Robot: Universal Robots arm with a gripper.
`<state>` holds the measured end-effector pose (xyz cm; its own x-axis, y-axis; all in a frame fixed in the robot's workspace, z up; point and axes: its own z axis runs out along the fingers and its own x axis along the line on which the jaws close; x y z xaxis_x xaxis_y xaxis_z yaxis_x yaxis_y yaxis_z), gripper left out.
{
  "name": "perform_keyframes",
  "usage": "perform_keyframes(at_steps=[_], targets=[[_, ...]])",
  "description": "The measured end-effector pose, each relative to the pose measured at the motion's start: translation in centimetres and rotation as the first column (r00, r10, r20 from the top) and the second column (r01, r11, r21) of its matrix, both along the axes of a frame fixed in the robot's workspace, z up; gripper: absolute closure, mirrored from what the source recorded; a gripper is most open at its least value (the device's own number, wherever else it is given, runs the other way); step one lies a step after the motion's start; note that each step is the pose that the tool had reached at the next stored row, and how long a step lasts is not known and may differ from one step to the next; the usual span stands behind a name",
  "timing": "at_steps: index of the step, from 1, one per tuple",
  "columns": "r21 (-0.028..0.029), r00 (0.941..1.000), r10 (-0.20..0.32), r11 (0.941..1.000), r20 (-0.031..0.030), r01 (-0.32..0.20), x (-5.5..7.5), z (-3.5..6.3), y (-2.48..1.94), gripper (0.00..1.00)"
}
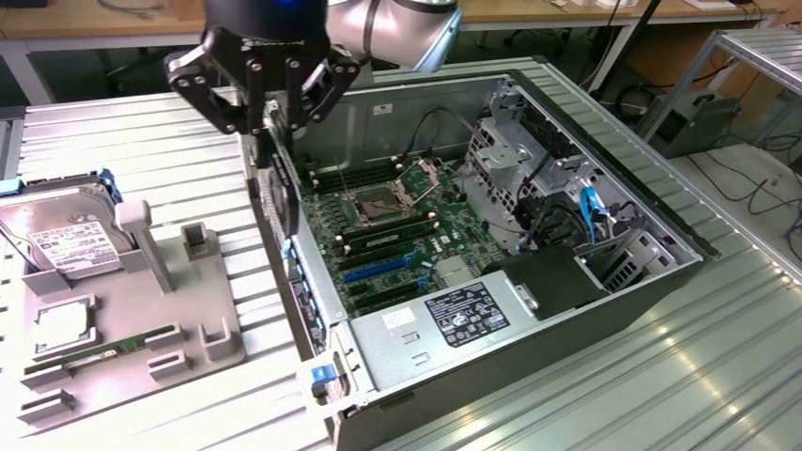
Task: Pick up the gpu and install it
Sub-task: 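Pick up the gpu and move the gpu toward the slot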
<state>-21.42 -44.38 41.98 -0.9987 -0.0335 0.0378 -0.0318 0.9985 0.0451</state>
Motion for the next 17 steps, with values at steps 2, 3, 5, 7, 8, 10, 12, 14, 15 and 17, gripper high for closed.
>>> perform_keyframes(at_steps=[2, 3, 5, 7, 8, 10, 12, 14, 15, 17], targets=[[0.0001, 1.0000, 0.000, 1.0000, -0.0013, 0.000, 1.4, 0.04, -0.08, 0.73], [0.0001, 1.0000, 0.000, 1.0000, -0.0022, 0.000, 2.2, 0.05, -0.13, 0.73], [0.0002, 1.0000, 0.000, 1.0000, -0.0032, 0.000, 3.1, 0.05, -0.15, 0.73], [0.0000, 1.0000, 0.000, 1.0000, -0.0039, 0.000, 4.0, 0.05, -0.16, 0.73], [0.0000, 1.0000, 0.000, 1.0000, -0.0040, 0.000, 4.5, 0.04, -0.16, 0.73], [0.0002, 1.0000, 0.000, 1.0000, -0.0059, 0.000, 5.7, -0.06, -0.16, 0.73], [0.0001, 1.0000, 0.000, 1.0000, -0.0096, 0.000, 6.6, -0.29, -0.16, 0.73], [0.0000, 0.9999, 0.000, 1.0000, -0.0124, 0.000, 7.5, -0.59, -0.16, 0.73], [0.0000, 0.9999, 0.000, 1.0000, -0.0130, 0.000, 8.0, -0.78, -0.16, 0.73], [0.0000, 0.9999, 0.000, 1.0000, -0.0135, 0.000, 8.9, -1.13, -0.16, 0.73]])
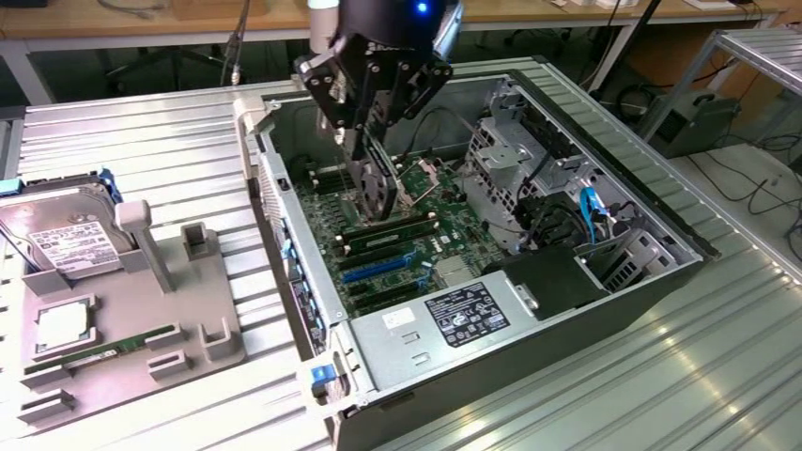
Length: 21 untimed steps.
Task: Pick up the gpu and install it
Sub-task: 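Pick up the gpu and move the gpu toward the slot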
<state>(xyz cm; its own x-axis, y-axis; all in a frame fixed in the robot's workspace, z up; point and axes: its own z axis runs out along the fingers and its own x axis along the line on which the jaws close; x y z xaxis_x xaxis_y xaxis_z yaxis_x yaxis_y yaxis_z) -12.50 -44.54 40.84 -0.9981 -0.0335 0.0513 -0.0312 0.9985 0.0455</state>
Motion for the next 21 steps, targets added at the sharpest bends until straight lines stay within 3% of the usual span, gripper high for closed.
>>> perform_keyframes(at_steps=[12, 13, 14, 21], targets=[[-0.0019, 1.0000, 0.000, 1.0000, -0.0026, 0.000, 5.8, -2.32, 0.00, 0.73], [-0.0017, 1.0000, 0.000, 1.0000, -0.0098, 0.000, 6.0, -2.34, 0.00, 0.73], [-0.0016, 0.9999, 0.000, 1.0000, -0.0120, 0.000, 6.0, -2.33, -0.01, 0.73], [-0.0017, 0.9999, 0.000, 1.0000, -0.0124, 0.000, 6.0, -2.33, 0.00, 0.73]])
